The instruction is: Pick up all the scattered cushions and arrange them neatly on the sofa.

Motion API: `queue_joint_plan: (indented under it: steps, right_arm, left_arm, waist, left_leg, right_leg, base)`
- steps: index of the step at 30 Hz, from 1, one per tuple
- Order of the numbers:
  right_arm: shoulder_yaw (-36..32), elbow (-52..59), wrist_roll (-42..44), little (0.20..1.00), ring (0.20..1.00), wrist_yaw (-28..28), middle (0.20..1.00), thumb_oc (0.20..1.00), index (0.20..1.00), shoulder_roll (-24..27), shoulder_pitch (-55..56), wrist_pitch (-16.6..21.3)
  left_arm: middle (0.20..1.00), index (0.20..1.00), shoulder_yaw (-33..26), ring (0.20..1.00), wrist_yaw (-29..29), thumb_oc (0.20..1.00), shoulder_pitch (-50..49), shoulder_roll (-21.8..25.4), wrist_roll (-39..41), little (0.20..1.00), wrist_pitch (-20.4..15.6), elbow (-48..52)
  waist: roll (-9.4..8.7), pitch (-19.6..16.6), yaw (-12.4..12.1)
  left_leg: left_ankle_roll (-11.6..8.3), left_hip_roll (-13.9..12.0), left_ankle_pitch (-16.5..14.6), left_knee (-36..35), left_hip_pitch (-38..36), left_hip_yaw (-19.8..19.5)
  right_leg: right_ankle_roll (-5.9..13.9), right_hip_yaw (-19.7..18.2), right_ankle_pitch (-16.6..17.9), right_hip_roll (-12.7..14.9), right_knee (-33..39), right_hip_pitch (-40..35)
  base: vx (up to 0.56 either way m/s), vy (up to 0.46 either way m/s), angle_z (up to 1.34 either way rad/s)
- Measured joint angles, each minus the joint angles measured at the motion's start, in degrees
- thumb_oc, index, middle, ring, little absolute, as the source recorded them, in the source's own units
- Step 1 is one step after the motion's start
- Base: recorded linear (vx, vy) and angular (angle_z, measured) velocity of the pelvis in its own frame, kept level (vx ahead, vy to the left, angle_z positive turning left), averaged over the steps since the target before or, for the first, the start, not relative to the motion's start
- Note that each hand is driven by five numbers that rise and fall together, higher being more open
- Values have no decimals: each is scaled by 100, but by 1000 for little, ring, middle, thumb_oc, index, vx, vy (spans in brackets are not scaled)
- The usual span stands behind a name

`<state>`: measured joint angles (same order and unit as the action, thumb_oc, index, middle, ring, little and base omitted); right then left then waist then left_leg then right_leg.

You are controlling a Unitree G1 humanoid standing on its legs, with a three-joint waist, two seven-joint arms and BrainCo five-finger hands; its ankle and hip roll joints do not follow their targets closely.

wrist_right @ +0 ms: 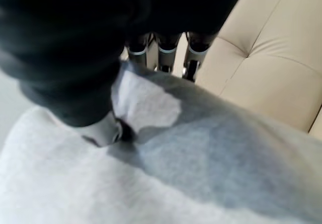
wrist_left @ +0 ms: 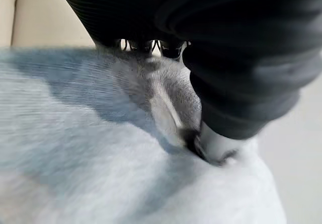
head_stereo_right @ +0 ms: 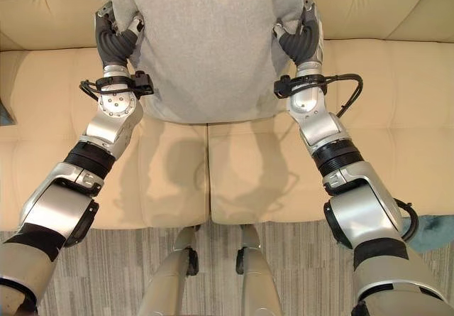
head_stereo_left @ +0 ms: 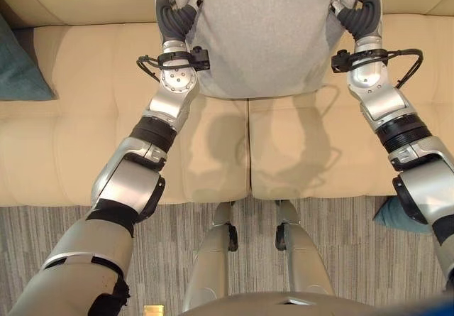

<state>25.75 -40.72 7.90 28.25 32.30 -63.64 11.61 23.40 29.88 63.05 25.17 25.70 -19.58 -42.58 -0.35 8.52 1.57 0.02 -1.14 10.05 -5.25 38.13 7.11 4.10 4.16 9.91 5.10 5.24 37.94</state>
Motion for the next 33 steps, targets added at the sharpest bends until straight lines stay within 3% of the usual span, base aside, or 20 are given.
queue_joint_plan:
  steps: [4, 8, 10, 13, 15, 16, 18, 20, 21, 23, 24, 25, 28, 31, 33]
  right_arm:
    - [-46, -101, 212, 1000, 1000, -147, 1000, 1000, 1000, 14, 2, 1]
    - [-208, -101, 443, 1000, 1000, -340, 1000, 1000, 1000, 47, 26, 68]
    - [-430, -130, 650, 1000, 1000, -367, 1000, 1000, 1000, 89, 94, 142]
    - [-900, -406, 1029, 1000, 1000, -567, 1000, 1000, 1000, 626, 429, 236]
    - [-1149, -444, 1116, 1000, 1000, -595, 1000, 1000, 1000, 732, 626, 256]
    - [-1529, -390, 1160, 1000, 1000, -676, 1000, 1000, 1000, 792, 1154, 368]
    - [-1697, -448, 1292, 1000, 1000, -745, 1000, 1000, 1000, 815, 1805, 306]
    - [-2007, 137, 1245, 1000, 1000, -843, 1000, 1000, 1000, 754, 2737, 309]
    - [-2333, 512, 1190, 1000, 1000, -890, 1000, 1000, 1000, 393, 3451, 298]
    - [-2678, 936, 1019, 1000, 1000, -928, 1000, 1000, 1000, -38, 4140, 323]
    - [-3109, 1569, 805, 1000, 1000, -962, 1000, 1000, 1000, -491, 5001, 441]
    - [-3062, 1283, 674, 1000, 1000, -1038, 1000, 1000, 1000, -885, 5934, 320]
    - [-2732, 390, 346, 1000, 1000, -1300, 1000, 1000, 1000, -968, 6727, 138]
    - [-2457, -322, 30, 1000, 1000, -1534, 1000, 1000, 1000, -1028, 6866, 39]
    - [-2141, -752, -95, 1000, 1000, -1695, 1000, 1000, 1000, -1172, 7119, -45]
  left_arm:
    - [1000, 1000, -131, 1000, -390, 1000, 2, 58, 281, 1000, 10, -272]
    - [1000, 1000, -174, 1000, -867, 1000, 3, 627, 569, 1000, 25, -775]
    - [1000, 1000, -340, 1000, -1033, 1000, -101, 827, 857, 1000, 41, -892]
    - [1000, 1000, -560, 1000, -1571, 1000, -494, 1417, 1384, 1000, 108, -966]
    - [1000, 1000, -659, 1000, -1665, 1000, -636, 1545, 1422, 1000, 127, -963]
    - [1000, 1000, -1039, 1000, -1754, 1000, -1152, 1626, 1417, 1000, 115, -489]
    - [1000, 1000, -1206, 1000, -1755, 1000, -1657, 1549, 1409, 1000, 139, -224]
    - [1000, 1000, -1556, 1000, -1853, 1000, -2717, 1286, 1281, 1000, 91, 880]
    - [1000, 1000, -1901, 1000, -1852, 1000, -3662, 762, 1184, 1000, 65, 1381]
    - [1000, 1000, -2229, 1000, -1844, 1000, -4421, 155, 1110, 1000, 25, 1778]
    - [1000, 1000, -2566, 1000, -1881, 1000, -5264, -483, 1030, 1000, -34, 2377]
    - [1000, 1000, -2310, 1000, -1904, 1000, -6264, -847, 887, 1000, 78, 2162]
    - [1000, 1000, -2126, 1000, -2208, 1000, -7363, -510, 354, 1000, 498, 1114]
    - [1000, 1000, -2093, 1000, -2415, 1000, -7488, -476, -68, 1000, 595, 477]
    - [1000, 1000, -1840, 1000, -2509, 1000, -7513, -540, -379, 1000, 676, -265]
  waist:
    - [5, -5, -20]
    - [6, -8, 47]
    - [7, -9, 62]
    - [14, -13, 39]
    - [13, -15, 36]
    - [16, -29, 43]
    - [21, -31, 43]
    - [20, -31, 53]
    - [20, -29, 69]
    - [10, -73, 65]
    - [5, -71, 46]
    - [-13, -99, 60]
    - [-130, -325, 77]
    - [-171, -435, 100]
    - [-188, -710, 111]
  left_leg:
    - [0, -2, 0, 31, -2, -17]
    - [-8, -7, 6, 42, -11, -19]
    - [-9, -7, 6, 42, -13, -19]
    - [-47, -6, 34, 41, -14, -70]
    - [-63, -5, 45, 40, -13, -84]
    - [-64, -5, 46, 41, -14, -108]
    - [-64, 0, 46, 40, -9, -126]
    - [-65, 3, 45, 32, -105, -134]
    - [-70, 9, 41, 0, -383, -142]
    - [-207, 7, -63, 0, -573, -174]
    - [-220, 8, -70, -2, -789, -221]
    - [-248, 8, -92, -1, -1259, -294]
    - [-365, -17, -364, -9, -1876, -291]
    - [-342, -30, -381, -8, -2200, -290]
    - [-330, -41, -415, -36, -2441, -284]
  right_leg:
    - [1, 2, 0, 3, -1, -19]
    - [1, 3, 1, 3, -1, -29]
    - [1, 3, 2, 4, 0, -29]
    - [4, 25, 14, 7, 0, -42]
    - [5, 26, 21, 6, 0, -47]
    - [6, 51, 22, 4, -1, -57]
    - [10, 103, 26, 8, -1, -58]
    - [19, 137, 20, 6, -1, -164]
    - [58, 148, -10, 19, 0, -424]
    - [129, 176, -92, -3, -1, -620]
    - [114, 234, -131, 4, 0, -883]
    - [126, 287, -218, 29, 1, -1393]
    - [105, 291, -469, 17, 6, -2008]
    - [121, 290, -465, 10, 10, -2328]
    - [107, 290, -504, 3, 32, -2563]
  base:
    - [0, 0, 0]
    - [0, 0, 0]
    - [0, 0, 0]
    - [-4, 11, 3]
    - [-20, 13, 3]
    - [-21, 6, 5]
    - [-7, 2, 2]
    - [0, 0, 0]
    - [5, -39, 1]
    - [-19, -38, 6]
    - [15, -27, 30]
    - [28, -19, 30]
    - [20, -9, 5]
    - [13, -14, -4]
    - [0, -11, -2]
